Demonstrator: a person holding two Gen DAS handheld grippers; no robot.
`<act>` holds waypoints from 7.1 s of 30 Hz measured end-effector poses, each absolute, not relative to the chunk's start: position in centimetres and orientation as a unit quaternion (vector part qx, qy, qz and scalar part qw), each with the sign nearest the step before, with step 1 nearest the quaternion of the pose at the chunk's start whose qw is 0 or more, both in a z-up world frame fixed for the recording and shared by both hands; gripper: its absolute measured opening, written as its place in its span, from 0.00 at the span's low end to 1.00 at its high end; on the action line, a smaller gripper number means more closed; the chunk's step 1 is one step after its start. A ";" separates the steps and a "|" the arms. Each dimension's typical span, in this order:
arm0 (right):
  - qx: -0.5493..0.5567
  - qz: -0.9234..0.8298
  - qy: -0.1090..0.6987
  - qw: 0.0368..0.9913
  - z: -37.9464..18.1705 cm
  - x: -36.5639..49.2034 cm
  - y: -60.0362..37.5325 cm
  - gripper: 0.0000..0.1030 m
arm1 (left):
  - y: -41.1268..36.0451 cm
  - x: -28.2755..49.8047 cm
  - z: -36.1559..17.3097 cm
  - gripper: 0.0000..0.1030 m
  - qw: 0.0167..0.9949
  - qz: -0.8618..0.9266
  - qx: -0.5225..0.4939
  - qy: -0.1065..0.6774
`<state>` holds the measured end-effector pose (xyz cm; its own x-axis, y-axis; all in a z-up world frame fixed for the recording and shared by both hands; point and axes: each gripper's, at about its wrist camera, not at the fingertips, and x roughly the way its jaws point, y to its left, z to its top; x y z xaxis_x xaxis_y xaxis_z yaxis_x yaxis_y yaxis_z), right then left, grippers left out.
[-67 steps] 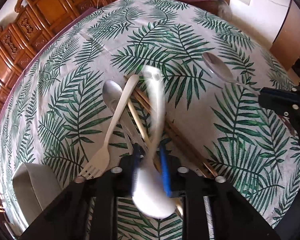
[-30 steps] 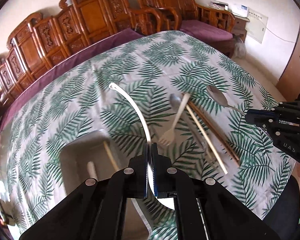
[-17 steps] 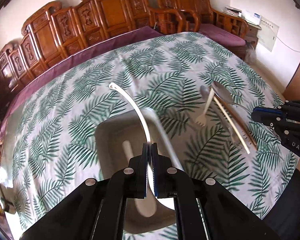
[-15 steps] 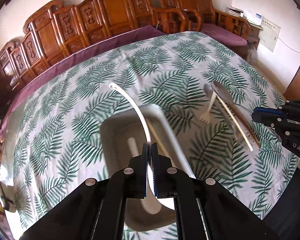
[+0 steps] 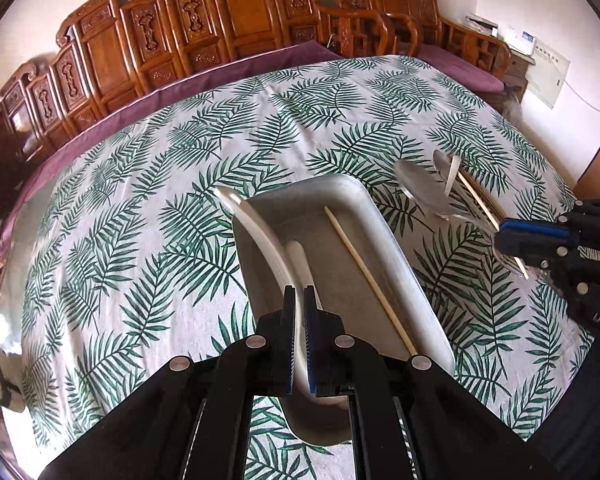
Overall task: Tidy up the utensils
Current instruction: 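Lower the metal spoon into the grey tray with the right gripper, then grasp a wooden chopstick from the utensil pile with the right gripper, then grasp the white plastic fork with the left gripper while the right holds the chopstick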
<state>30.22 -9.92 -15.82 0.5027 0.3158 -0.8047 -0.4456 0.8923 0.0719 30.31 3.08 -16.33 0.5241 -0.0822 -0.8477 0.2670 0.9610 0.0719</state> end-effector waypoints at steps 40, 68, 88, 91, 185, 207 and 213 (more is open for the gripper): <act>-0.080 0.227 0.500 0.832 -20.3 33.4 1.9 0.08 | 13.9 24.5 -14.1 0.05 0.903 -0.068 0.021 0.424; -0.045 0.168 0.454 0.874 -18.1 30.3 -17.9 0.09 | 4.9 24.7 -13.7 0.48 0.902 -0.121 0.034 0.414; 0.044 0.142 0.501 0.853 -24.1 34.1 -22.3 0.16 | -3.5 25.6 -15.7 0.48 0.887 -0.157 0.057 0.431; 0.053 0.134 0.506 0.850 -24.5 35.2 -22.3 0.16 | -4.0 25.4 -16.1 0.48 0.885 -0.160 0.059 0.434; 0.066 0.121 0.503 0.853 -23.4 32.3 -32.1 0.06 | -18.7 40.9 -24.7 0.26 0.813 -0.169 0.231 0.507; 0.061 0.123 0.506 0.852 -23.5 32.2 -31.8 0.06 | -18.0 40.2 -24.6 0.00 0.819 -0.181 0.220 0.499; 0.065 0.124 0.504 0.852 -23.2 32.3 -31.9 0.06 | -18.8 40.8 -23.6 0.22 0.820 -0.192 0.255 0.476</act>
<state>32.25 -31.94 -23.21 0.4616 0.2767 -0.8428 -0.1465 0.9608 0.2352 40.75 -18.83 -23.64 0.4737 -0.0723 -0.8777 0.5579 0.7958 0.2356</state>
